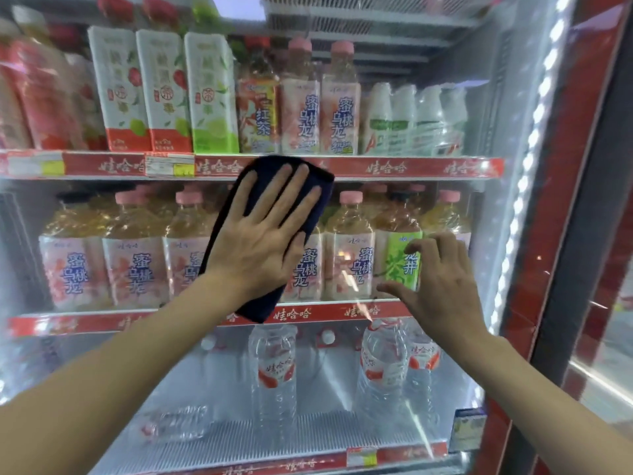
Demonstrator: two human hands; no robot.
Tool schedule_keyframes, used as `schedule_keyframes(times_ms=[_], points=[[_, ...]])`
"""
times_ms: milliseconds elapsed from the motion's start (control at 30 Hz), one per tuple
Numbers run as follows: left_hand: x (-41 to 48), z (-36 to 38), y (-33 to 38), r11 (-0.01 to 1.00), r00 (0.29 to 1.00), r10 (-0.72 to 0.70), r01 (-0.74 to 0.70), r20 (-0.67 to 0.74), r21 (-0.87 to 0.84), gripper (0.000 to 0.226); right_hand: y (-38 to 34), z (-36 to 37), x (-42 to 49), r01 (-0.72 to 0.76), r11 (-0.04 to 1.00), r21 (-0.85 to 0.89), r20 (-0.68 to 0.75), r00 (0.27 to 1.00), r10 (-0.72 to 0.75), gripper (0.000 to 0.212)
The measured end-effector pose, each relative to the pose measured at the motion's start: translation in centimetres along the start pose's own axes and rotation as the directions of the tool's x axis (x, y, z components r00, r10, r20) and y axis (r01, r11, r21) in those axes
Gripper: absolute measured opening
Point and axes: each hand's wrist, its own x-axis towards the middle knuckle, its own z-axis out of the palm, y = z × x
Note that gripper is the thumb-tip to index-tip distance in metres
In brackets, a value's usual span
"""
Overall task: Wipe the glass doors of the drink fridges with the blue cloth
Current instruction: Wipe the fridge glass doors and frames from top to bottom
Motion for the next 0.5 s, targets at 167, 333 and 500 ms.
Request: schedule_keyframes(times_ms=[167, 333, 500], points=[[-4.0, 1.3, 4.6, 0.993, 0.99, 0.118, -0.118, 0.083, -0.004, 0.064, 0.3, 0.0, 0.1, -0.004, 0.999, 0.041, 0.033, 0.999, 0.003, 0.066], [-4.0, 0.3, 3.6, 0.89, 0.871, 0.45, -0.455, 0.196, -0.024, 0.063, 2.4, -1.6, -0.2, 0.07, 0.994, 0.087, 0.092, 0.993, -0.078, 0.061], [4.4, -0.3, 1.1, 0.99, 0.99, 0.139, -0.139, 0.034, 0.022, 0.061, 7.1, -2.5, -0.9, -0.03, 0.999, -0.021, 0.049, 0.998, 0.031, 0.071]])
